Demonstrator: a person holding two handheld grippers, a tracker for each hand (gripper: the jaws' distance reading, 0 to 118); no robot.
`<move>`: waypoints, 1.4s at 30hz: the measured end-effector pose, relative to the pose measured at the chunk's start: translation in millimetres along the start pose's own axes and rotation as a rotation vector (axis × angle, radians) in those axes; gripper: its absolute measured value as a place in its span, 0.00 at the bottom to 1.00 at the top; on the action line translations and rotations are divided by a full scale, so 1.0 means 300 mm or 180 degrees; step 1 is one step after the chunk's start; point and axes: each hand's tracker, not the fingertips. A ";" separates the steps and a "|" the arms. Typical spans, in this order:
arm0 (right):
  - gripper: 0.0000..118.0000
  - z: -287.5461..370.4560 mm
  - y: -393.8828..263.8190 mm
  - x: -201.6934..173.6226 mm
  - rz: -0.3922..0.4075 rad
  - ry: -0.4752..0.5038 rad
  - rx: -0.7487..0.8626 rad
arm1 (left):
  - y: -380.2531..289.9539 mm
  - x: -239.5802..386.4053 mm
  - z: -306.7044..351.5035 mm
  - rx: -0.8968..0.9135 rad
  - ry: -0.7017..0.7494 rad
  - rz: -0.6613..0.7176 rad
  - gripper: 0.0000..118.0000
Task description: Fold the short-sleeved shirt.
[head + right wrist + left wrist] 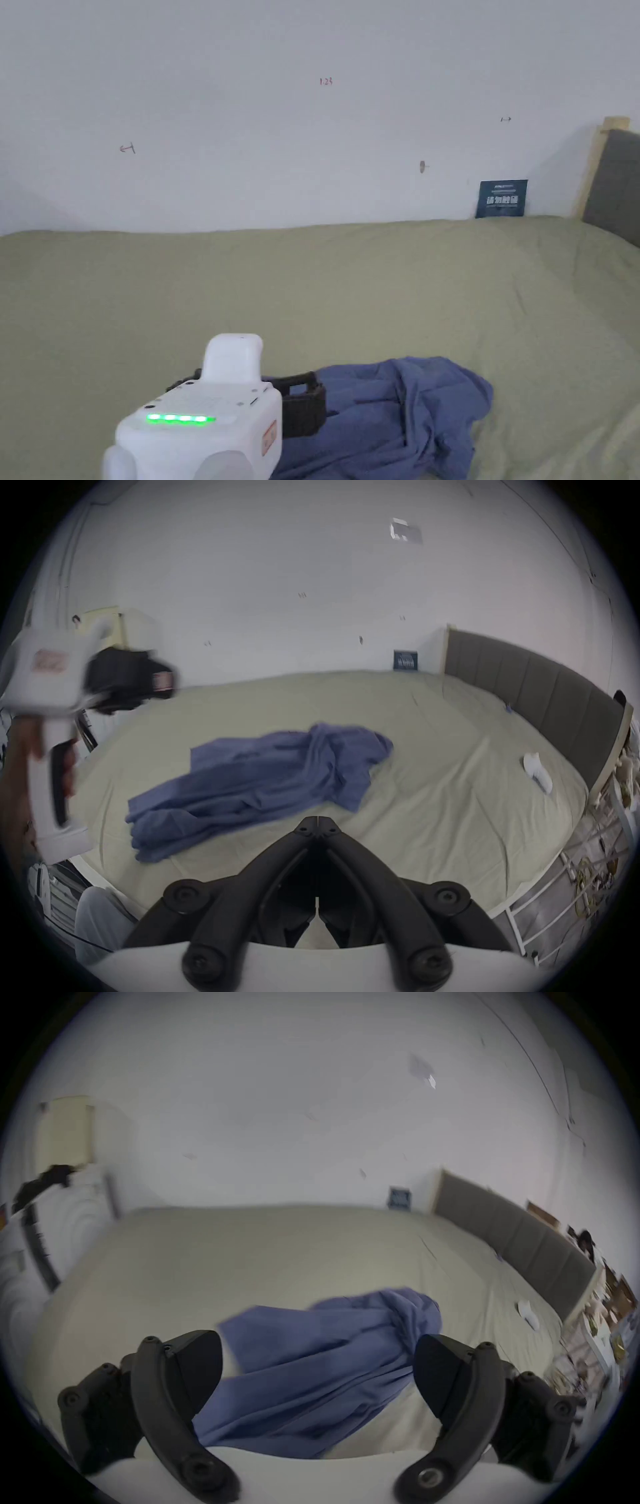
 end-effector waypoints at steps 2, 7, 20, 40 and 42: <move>0.01 0.051 0.023 -0.029 0.0090 0.0049 0.0158 | -0.030 -0.096 0.195 0.0243 0.0209 0.0035 0.88; 0.01 0.170 0.038 -0.082 0.0079 0.0100 0.0449 | -0.127 -0.233 0.536 0.0548 0.0837 0.0028 0.15; 0.01 0.230 0.034 -0.142 0.0066 0.0108 0.0533 | -0.240 -0.314 0.656 0.0550 0.1097 0.0086 0.00; 0.01 0.003 -0.020 -0.149 0.0132 0.0189 -0.0009 | -0.295 -0.628 -0.250 -0.1650 0.0668 0.0168 0.64; 0.01 -0.028 -0.030 -0.140 0.0173 0.0145 -0.0103 | -0.333 -0.653 -0.351 -0.1926 0.0664 0.0160 1.00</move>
